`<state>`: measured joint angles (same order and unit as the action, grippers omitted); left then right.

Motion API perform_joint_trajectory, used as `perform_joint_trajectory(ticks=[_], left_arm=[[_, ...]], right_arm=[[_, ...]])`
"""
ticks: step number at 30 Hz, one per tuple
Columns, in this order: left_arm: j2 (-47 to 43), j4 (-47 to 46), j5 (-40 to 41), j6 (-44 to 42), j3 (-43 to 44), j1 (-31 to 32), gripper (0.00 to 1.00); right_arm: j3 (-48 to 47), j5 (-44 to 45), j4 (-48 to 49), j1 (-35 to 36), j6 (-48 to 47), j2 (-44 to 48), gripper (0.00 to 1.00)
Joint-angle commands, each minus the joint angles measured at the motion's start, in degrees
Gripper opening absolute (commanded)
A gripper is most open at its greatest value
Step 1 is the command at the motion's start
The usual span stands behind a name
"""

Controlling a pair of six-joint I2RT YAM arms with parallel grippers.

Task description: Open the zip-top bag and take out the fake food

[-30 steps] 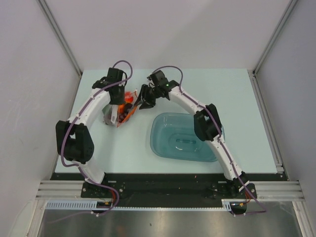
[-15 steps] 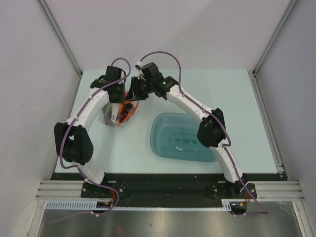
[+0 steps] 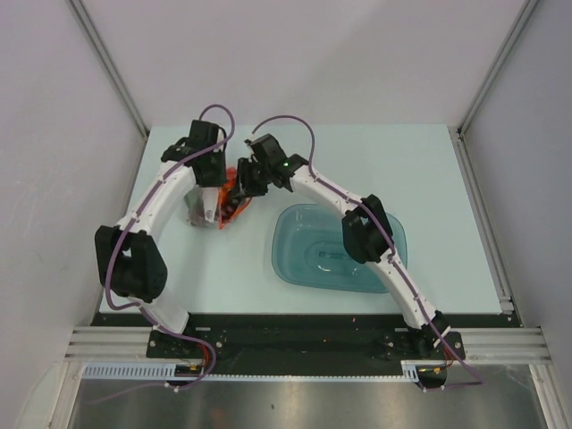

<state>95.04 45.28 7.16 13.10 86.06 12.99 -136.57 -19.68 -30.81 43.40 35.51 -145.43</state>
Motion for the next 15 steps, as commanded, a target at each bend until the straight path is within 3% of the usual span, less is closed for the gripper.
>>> perform_joint_trajectory(ticks=[1, 6, 15], left_arm=[[-3.2, -2.1, -2.6, 1.8, -1.3, -0.1, 0.0], [-3.1, -3.4, -5.4, 3.5, -3.4, 0.0, 0.0], [-2.8, -3.4, -6.6, 3.4, -4.5, 0.5, 0.0]], right_arm=[[-2.7, 2.3, 4.5, -0.3, -1.4, -1.4, 0.46], [-1.4, 4.6, 6.8, -0.2, -1.4, -2.6, 0.64], [-1.4, 5.4, 11.3, 1.0, -1.0, -6.8, 0.8]])
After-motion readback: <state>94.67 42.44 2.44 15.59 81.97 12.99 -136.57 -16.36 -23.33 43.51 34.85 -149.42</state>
